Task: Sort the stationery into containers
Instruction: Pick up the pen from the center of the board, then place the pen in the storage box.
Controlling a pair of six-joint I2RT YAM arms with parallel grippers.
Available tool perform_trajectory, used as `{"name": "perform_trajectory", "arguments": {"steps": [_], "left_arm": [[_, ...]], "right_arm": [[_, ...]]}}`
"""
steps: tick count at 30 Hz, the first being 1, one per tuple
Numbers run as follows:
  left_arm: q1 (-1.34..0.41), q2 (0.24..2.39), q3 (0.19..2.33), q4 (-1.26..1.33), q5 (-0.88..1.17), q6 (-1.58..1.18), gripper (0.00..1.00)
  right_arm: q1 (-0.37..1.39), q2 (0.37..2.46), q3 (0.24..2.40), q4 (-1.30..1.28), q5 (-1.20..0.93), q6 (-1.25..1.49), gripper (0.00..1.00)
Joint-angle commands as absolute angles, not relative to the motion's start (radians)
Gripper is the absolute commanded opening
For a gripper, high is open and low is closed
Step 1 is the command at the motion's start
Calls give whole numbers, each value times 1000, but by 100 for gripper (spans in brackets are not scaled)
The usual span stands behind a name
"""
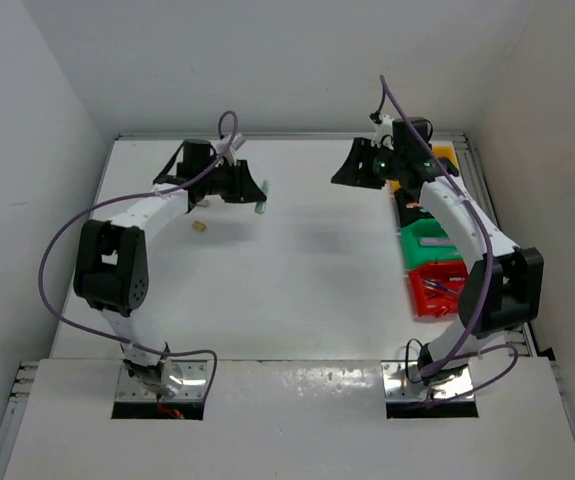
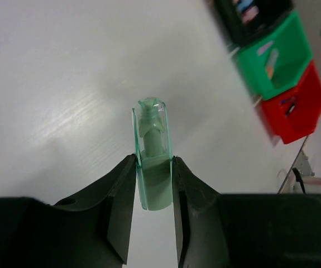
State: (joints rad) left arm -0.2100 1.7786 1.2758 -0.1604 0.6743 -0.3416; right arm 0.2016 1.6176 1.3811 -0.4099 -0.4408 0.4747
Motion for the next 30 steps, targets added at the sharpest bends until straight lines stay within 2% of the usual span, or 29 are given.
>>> {"name": "perform_trajectory", "arguments": {"steps": [1,10,16,30], "left_arm": [[-225,1674,1267,35,813,-351,8],[-281,1598,1295,32,796,-272,8],[-339,1557,1322,-55,746,-146,8],[-383,1526,1350,-64,680,-118,7]], "right_arm": [[250,1637,1459,-290,-425,577,51],[344,1718,1597,-241,-476,655,59],[380,1738,1615,-244,-459,667,59],[431,1736,1551,-229,-500,689,52]]}}
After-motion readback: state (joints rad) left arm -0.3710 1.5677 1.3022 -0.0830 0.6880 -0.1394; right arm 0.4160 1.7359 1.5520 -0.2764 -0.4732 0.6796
